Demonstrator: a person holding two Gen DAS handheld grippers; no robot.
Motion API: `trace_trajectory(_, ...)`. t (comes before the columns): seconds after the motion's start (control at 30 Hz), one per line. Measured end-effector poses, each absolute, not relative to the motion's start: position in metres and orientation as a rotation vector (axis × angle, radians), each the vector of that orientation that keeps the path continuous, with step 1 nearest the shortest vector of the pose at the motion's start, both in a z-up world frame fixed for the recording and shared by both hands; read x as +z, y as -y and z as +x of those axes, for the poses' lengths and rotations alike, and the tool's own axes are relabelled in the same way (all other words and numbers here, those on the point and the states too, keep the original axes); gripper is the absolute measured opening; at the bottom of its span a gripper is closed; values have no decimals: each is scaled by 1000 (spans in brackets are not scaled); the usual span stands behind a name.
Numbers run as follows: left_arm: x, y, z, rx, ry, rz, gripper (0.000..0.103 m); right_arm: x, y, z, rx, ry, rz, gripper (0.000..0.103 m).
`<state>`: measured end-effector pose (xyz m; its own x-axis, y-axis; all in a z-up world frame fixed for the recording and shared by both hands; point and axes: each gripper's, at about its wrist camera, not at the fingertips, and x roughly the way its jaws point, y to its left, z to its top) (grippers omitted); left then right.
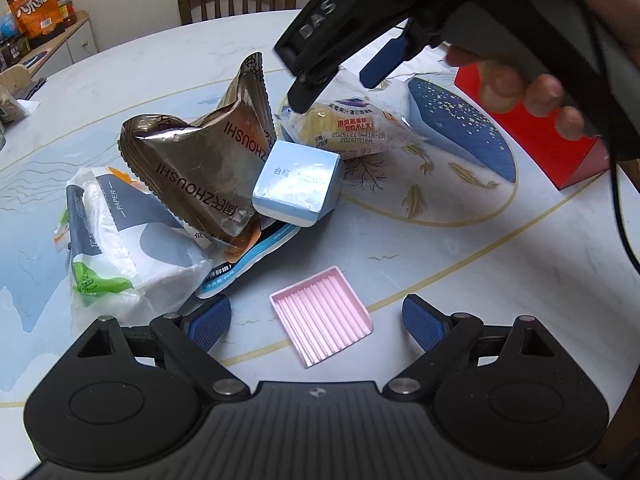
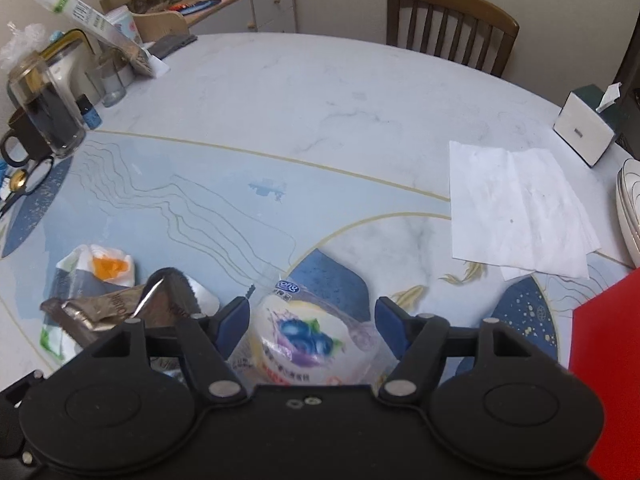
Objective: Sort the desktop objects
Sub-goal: 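Grasp the pink comb with the left tool while the right tool grasps the blueberry bread bag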
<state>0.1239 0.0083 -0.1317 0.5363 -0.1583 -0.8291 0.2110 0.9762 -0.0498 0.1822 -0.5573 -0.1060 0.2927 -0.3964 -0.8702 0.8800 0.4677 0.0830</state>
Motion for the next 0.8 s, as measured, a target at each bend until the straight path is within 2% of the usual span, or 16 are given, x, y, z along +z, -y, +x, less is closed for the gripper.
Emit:
trace_trajectory(0.37,-132,-5,122,-231,-974,73,93,-126,560,182,-941,-960,613,77)
trace_trajectory(0.8,-134,8,121,-234,-974,106,92,-128,548,144,-961,-943,611,79)
